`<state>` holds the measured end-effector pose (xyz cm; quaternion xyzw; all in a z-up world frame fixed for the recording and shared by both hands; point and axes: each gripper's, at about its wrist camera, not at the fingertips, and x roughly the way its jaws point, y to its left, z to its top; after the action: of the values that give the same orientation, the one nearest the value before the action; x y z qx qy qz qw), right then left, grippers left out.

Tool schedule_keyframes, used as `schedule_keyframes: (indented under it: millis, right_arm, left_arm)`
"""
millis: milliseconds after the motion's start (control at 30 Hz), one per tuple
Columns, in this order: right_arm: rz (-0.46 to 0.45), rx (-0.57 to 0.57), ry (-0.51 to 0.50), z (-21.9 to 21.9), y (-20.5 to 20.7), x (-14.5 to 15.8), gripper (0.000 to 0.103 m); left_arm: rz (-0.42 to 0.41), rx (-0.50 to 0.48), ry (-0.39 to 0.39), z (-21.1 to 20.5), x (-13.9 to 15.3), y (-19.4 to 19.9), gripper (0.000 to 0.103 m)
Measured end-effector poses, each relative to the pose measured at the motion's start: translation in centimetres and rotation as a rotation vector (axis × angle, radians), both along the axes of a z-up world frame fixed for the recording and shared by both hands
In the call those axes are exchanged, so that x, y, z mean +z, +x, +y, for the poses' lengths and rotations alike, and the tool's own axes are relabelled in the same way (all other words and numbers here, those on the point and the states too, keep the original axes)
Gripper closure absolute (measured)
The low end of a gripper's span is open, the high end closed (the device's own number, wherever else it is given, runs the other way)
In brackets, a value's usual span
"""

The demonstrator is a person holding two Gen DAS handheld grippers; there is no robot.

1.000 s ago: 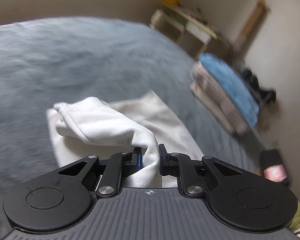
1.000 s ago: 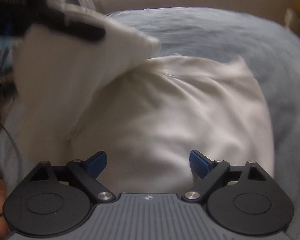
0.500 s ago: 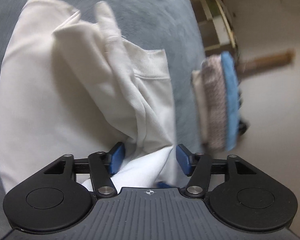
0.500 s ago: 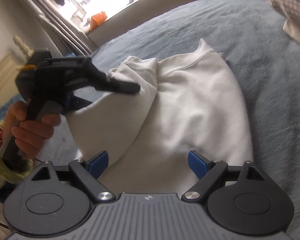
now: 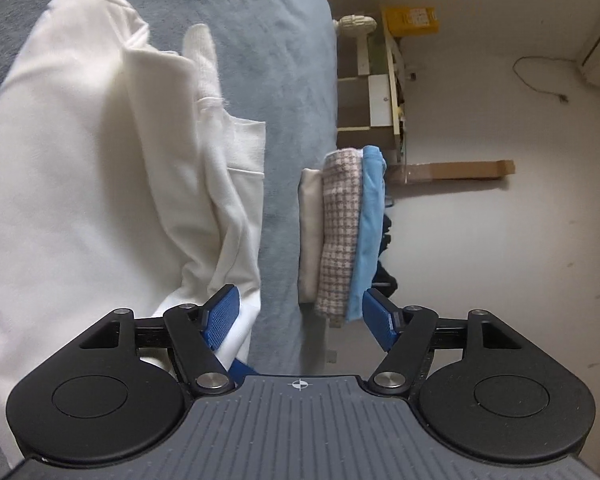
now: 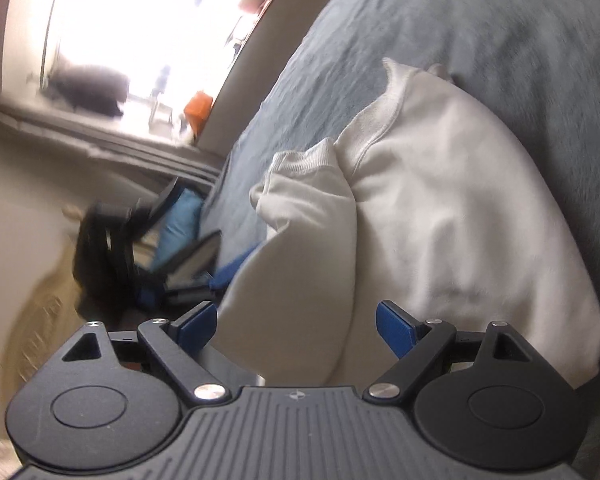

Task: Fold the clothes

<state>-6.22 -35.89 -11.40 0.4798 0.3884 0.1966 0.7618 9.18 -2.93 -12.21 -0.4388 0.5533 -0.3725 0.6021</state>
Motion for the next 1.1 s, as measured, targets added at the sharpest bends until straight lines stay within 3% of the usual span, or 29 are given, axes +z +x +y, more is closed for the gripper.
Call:
schedule_keyframes:
  millis: [133, 300, 467, 633, 733, 800, 900, 1100]
  right_arm:
    - [0.024, -0.031, 0.052, -0.3, 0.4, -0.8, 0.014]
    - [0.040, -0.048, 0.010, 0.0, 0.4, -0.8, 0.013]
    - [0.038, -0.067, -0.223, 0.6, 0.4, 0.6, 0.012]
    - [-0.033, -0.066, -0.521, 1.7, -0.3, 3.4, 0.011]
    - [-0.111, -0.073, -0.638, 2.3, -1.2, 5.2, 0.009]
    - [-0.151, -0.083, -0.610, 2.1, -1.6, 6.2, 0.007]
    - [-0.124, -0.068, -0.465, 1.6, -0.6, 6.0, 0.005]
    - [0.057, -0.004, -0.189, 1.9, 1.5, 2.8, 0.004]
  left_arm:
    - [-0.076, 0.048, 0.042, 1.6, 0.7, -1.1, 0.035]
    - [-0.216, 0.115, 0.093, 4.5, 2.7, -2.6, 0.035]
    - [-0.328, 0.118, 0.178, 5.8, 3.7, -4.1, 0.035]
    - [-0.459, 0.002, 0.324, 5.4, 3.8, -6.8, 0.035]
    - [-0.551, -0.079, 0.409, 4.0, 4.0, -8.2, 0.035]
    - [-0.606, -0.125, 0.454, 3.2, 4.2, -9.0, 0.035]
    - [-0.665, -0.161, 0.518, 2.4, 4.0, -10.2, 0.035]
    - [-0.727, -0.180, 0.635, 1.0, 2.9, -11.6, 0.035]
